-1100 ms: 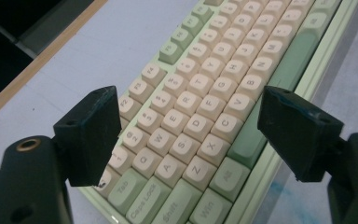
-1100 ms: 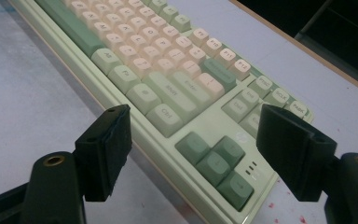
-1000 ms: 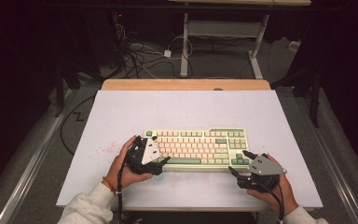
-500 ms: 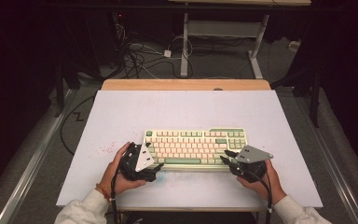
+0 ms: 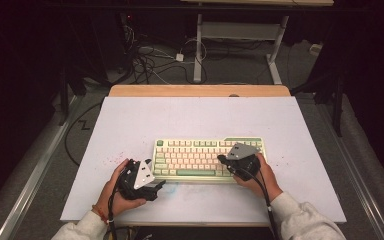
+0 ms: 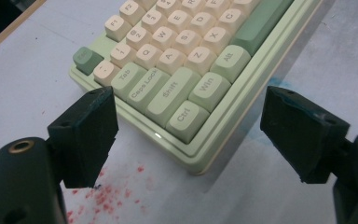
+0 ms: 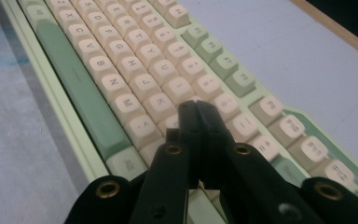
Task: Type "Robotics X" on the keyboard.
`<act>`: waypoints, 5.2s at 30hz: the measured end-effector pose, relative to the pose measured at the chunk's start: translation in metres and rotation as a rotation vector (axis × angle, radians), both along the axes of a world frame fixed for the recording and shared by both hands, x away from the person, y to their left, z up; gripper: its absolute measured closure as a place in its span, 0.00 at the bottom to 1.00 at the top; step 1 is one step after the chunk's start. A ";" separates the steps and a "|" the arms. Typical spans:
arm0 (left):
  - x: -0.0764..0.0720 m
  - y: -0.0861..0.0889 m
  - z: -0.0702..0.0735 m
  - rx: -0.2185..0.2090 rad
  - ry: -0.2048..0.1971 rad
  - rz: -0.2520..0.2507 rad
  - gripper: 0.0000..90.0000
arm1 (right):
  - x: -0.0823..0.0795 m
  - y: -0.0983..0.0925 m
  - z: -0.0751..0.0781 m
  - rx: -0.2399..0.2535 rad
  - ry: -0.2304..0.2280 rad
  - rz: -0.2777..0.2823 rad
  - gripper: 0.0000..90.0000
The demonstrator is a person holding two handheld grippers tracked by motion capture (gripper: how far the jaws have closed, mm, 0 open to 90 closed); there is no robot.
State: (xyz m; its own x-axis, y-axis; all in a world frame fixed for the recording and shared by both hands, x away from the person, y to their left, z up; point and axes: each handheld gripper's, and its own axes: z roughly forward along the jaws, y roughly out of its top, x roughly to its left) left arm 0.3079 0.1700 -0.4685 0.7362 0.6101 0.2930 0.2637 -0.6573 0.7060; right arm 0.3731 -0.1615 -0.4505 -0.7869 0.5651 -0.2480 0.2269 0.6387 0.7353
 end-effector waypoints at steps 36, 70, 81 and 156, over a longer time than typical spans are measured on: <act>-0.002 0.005 -0.004 0.027 0.038 0.000 0.20 | 0.009 0.003 0.013 0.063 -0.015 -0.031 0.91; -0.002 0.002 0.001 -0.018 0.040 0.022 0.25 | -0.050 -0.072 0.020 0.152 -0.170 -0.118 0.32; 0.002 0.001 0.004 -0.016 0.053 0.052 0.30 | -0.064 -0.090 0.011 0.140 -0.158 -0.138 0.30; 0.090 -0.108 0.022 0.042 0.220 -0.101 0.96 | -0.078 -0.085 -0.008 0.048 -0.121 -0.116 0.22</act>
State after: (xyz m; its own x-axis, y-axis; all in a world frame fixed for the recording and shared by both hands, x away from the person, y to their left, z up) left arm 0.3977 0.0621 -0.4469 0.8416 0.5211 0.1420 0.3399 -0.7153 0.6106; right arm 0.2952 -0.2462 -0.4587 -0.6819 0.6636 -0.3078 0.2045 0.5769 0.7908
